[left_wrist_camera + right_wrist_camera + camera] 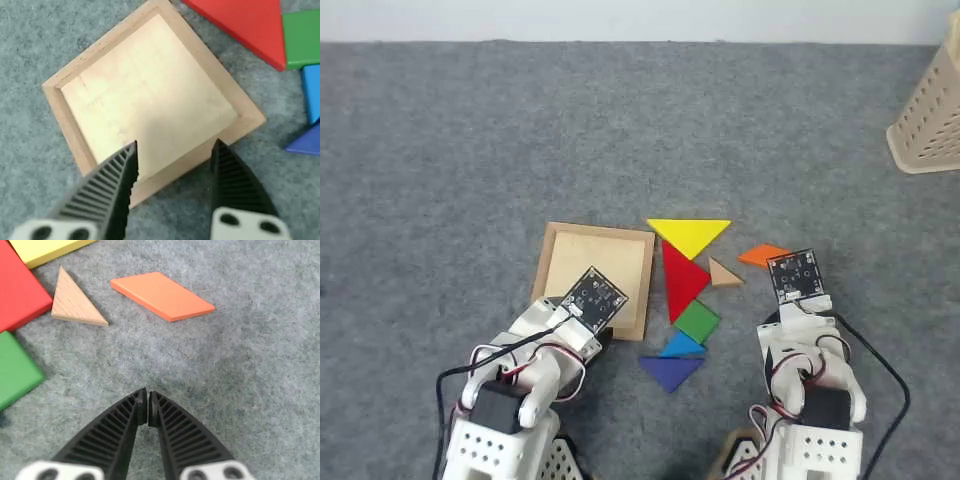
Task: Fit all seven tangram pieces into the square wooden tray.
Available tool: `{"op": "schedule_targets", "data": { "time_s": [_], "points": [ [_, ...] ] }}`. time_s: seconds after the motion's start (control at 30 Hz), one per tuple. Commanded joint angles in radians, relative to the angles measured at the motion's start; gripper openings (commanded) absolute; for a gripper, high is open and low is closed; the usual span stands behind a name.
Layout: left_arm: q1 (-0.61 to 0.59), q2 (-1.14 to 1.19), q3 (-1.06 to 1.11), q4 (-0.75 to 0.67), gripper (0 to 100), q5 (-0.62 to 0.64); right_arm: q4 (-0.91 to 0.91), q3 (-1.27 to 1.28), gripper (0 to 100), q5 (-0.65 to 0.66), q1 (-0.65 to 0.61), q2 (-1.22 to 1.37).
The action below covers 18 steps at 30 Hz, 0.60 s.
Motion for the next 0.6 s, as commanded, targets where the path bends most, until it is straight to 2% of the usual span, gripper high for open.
{"op": "schedule_targets", "data": {
  "time_s": [0.0, 0.57],
  "points": [
    [0.006, -0.011, -0.005, 0.008, 22, -0.006, -0.016, 0.018, 0.9, 0.012, 0.008, -0.012],
    [0.014, -0.011, -0.005, 0.006, 22, -0.003, -0.016, 0.018, 0.9, 0.012, 0.008, -0.012]
  ]
}}
